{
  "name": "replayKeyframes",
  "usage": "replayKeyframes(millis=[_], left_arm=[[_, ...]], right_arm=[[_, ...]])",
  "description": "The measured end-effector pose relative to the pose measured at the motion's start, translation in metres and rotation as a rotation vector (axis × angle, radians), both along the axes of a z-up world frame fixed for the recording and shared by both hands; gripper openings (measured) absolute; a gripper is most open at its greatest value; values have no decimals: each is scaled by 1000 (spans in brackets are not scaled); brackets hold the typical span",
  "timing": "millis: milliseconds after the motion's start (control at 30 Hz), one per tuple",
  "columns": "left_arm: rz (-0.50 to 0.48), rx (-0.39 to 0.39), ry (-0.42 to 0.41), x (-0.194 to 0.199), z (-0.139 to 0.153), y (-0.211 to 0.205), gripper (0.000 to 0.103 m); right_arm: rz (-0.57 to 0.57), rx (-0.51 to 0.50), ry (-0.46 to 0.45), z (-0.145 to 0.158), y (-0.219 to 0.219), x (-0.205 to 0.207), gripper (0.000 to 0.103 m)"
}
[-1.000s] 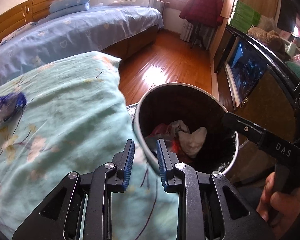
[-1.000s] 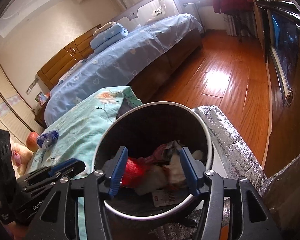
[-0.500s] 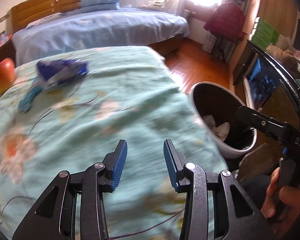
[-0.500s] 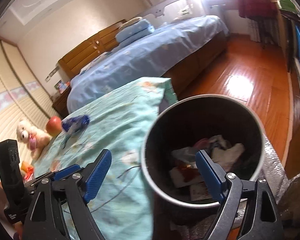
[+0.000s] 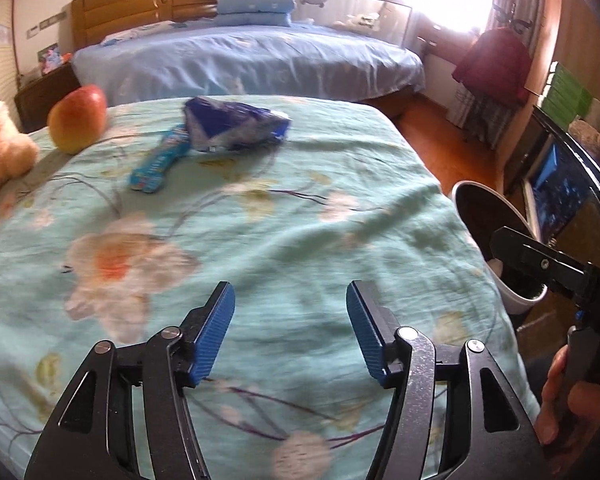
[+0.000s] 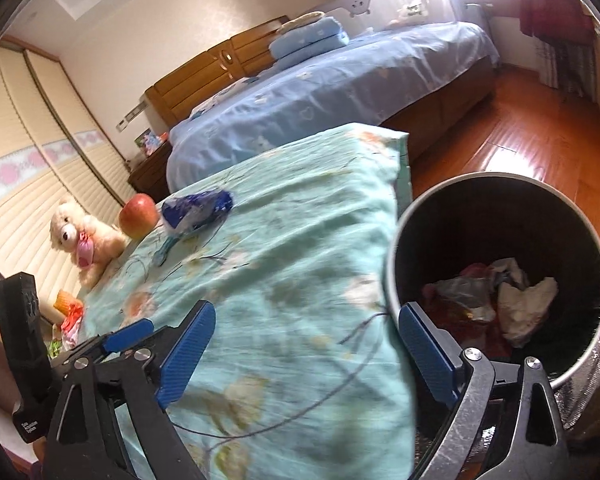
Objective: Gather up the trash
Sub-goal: 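Move both open grippers back toward the bedspread, then grasp the blue AD bottle with the left gripper while the right grasps the blue bag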
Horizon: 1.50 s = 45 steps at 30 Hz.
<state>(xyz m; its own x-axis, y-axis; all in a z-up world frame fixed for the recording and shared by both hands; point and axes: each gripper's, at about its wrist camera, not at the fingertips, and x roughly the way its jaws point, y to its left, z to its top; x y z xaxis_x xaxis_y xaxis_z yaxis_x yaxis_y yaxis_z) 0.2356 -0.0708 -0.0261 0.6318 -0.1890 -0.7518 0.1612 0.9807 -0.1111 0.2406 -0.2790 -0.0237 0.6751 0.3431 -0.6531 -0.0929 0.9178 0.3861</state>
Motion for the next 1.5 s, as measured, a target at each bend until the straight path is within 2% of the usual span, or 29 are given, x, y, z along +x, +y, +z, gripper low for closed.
replayKeyframes(millis=[133,467,800,1033,1500], left_arm=[[35,7,-11,0,1,16,68],[98,7,-12,7,-1,49,71],[151,-17,28,33,-10,85,72],[165,-26,38,53,-10,102,72],[131,38,46,111,-18,106,72]], right_arm=[[35,-7,-6,1,16,5,99],[121,-33,-20,0,50,22,100],[198,-60,-5,-7,79,56,100],[245,-74,-4,-7,95,76,100],[266,-95,6,-9,107,128,99]])
